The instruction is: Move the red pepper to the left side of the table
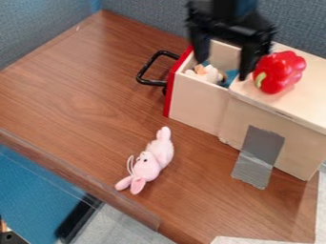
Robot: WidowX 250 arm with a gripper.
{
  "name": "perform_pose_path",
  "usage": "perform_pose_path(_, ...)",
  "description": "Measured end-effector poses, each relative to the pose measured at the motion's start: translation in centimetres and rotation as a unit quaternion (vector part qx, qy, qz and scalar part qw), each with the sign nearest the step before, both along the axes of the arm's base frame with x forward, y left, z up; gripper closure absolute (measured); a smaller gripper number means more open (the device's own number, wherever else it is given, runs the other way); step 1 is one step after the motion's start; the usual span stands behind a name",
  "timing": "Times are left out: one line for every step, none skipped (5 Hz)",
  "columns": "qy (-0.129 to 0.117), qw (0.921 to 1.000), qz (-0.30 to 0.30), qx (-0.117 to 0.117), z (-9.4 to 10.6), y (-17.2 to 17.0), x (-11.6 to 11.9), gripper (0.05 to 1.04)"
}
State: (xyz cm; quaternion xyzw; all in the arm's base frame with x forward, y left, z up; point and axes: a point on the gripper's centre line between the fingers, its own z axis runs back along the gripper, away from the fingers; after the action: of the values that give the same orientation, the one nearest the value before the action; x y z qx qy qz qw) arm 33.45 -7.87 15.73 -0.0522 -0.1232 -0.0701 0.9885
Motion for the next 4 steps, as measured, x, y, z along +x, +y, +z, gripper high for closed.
perform_pose_path(-0.013, 0.9995, -0.028, -0.006, 1.3, -2.1, 2.3, 0.084)
perform_pose_path(-0.029, 0.9982, -0.049, -0.019, 2.3, -4.5, 4.1, 0.084)
perform_pose_path(-0.020, 0.9978, -0.058, -0.026, 1.3, -5.2, 4.9, 0.084)
perform_pose_path(0.017, 0.9981, -0.059, 0.000, -1.5, -4.8, 5.1, 0.084)
